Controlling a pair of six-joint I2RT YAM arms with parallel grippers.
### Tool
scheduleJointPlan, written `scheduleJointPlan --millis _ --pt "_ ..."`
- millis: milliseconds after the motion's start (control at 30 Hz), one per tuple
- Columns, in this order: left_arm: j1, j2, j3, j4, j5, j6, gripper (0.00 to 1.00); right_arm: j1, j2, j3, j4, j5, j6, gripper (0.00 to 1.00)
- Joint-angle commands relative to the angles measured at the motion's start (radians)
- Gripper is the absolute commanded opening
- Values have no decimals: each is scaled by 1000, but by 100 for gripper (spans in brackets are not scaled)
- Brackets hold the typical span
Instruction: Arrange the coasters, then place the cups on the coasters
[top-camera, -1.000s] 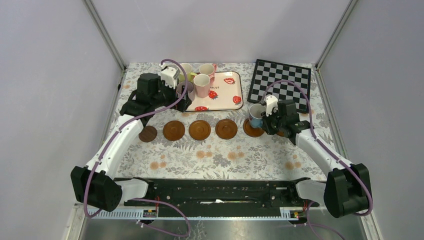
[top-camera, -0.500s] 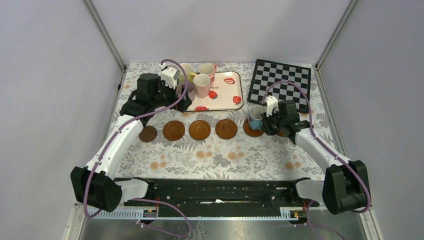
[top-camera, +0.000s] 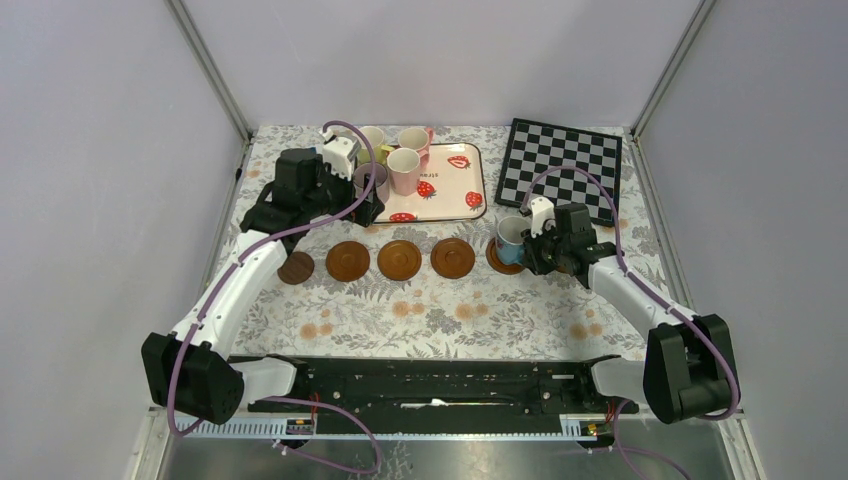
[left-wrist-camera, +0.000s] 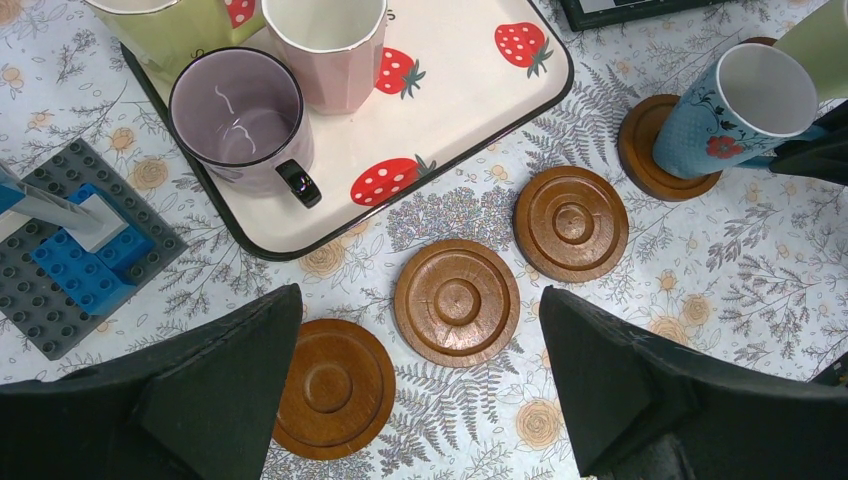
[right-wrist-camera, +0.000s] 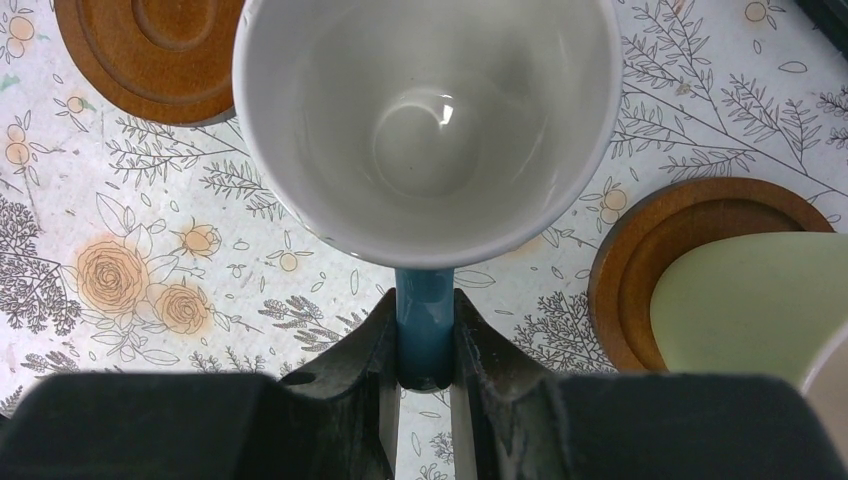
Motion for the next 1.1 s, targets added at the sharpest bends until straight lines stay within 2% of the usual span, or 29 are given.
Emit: scheduleJointPlan --millis 0,200,267,533,1067 --pt "6 -36 2 38 23 -10 99 -4 4 9 73 -37 -16 9" --pt "6 -38 -2 36 23 -10 99 -4 8 15 59 -29 -18 31" --pt "6 -38 -1 35 23 -10 99 -4 5 17 51 -23 -20 34" --pt "6 -36 -1 34 24 -10 99 -13 -28 11 28 8 -47 39" --pt "6 -31 3 34 25 -13 99 -18 -13 22 30 48 -49 39"
